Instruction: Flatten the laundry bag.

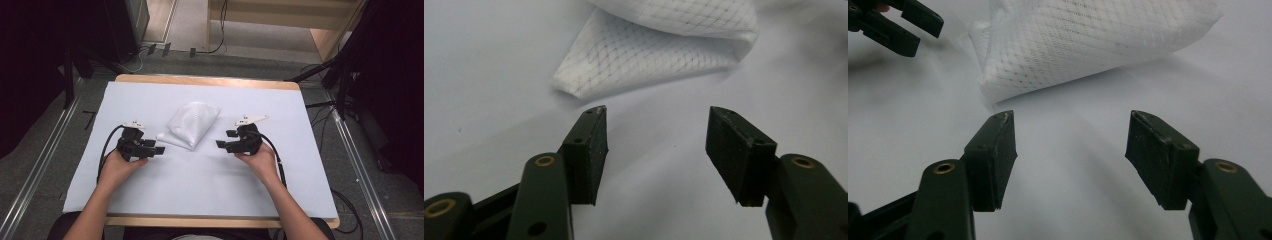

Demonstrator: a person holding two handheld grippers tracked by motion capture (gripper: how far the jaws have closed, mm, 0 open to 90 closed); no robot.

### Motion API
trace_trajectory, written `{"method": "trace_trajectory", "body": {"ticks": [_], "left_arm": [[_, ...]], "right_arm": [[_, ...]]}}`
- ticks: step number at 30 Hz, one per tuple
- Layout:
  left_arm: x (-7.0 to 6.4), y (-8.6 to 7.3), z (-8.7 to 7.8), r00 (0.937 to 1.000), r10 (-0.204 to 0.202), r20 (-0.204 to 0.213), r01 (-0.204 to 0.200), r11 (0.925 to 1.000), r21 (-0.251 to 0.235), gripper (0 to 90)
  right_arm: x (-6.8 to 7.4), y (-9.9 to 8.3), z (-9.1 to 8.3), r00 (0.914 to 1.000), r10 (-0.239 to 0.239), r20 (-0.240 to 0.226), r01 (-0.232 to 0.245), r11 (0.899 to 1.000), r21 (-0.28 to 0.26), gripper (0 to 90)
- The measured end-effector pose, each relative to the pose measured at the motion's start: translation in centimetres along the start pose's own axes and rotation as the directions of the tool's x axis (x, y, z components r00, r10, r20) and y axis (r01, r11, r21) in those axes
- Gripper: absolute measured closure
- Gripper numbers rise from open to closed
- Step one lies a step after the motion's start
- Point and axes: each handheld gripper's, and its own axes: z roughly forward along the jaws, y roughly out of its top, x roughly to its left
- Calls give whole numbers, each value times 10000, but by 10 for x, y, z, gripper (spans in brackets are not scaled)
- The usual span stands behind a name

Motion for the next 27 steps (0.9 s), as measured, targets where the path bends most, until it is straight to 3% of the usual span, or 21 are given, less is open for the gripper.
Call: {"method": "trace_trajectory", "body": {"ticks": [3, 8, 16, 19, 23, 25, 26, 27], "left_arm": [[0, 2, 1, 10000, 22, 25, -22, 10000, 19, 403], [-1, 6, 6, 9998, -23, 181, 20, 9999, 127, 374], [-2, 7, 6, 9989, 125, 463, -130, 9999, 100, 316], [-4, 7, 5, 9988, 305, 378, -308, 9995, 59, 313], [-4, 8, 4, 9989, 261, 378, -260, 9997, -37, 318], [-5, 9, 3, 9989, 374, 279, -373, 9993, -36, 323], [-5, 10, 3, 9986, 469, 258, -466, 9988, -128, 326], [-5, 12, 3, 9986, 469, 257, -465, 9988, -172, 326]], "right_arm": [[-1, -1, 1, 9996, 244, -156, -241, 9996, 158, 379], [1, -1, 1, 9998, -2, -205, 8, 9996, 283, 420], [0, -2, 3, 9990, 36, -441, -16, 9990, 453, 455], [-1, -2, 3, 9985, 126, -534, -106, 9992, 386, 467], [-2, -2, 3, 9966, 376, -730, -338, 9981, 523, 469], [-1, -2, 3, 9970, 276, -718, -237, 9982, 542, 469], [1, -2, 3, 9979, -143, -632, 185, 9976, 666, 467], [2, -2, 2, 9978, -242, -614, 289, 9967, 755, 466]]}}
